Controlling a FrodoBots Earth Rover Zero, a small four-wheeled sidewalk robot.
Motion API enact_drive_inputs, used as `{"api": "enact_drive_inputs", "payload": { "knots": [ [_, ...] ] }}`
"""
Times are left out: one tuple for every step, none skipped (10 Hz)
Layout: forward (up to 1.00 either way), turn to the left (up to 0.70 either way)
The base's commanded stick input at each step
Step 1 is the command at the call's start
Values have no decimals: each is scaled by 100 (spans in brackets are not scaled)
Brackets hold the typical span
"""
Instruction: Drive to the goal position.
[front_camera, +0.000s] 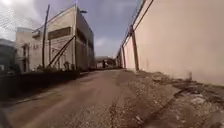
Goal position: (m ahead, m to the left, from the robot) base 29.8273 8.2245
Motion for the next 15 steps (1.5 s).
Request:
{"api": "enact_drive_inputs", "payload": {
  "knots": [
    [70, 1],
    [70, 1],
    [70, 1],
    [70, 1],
    [70, 1],
    [70, 1],
    [70, 1],
    [70, 1],
    [70, 1],
    [70, 1],
    [70, 1],
    [70, 1],
    [70, 1],
    [70, 1],
    [70, 1]
  ]
}}
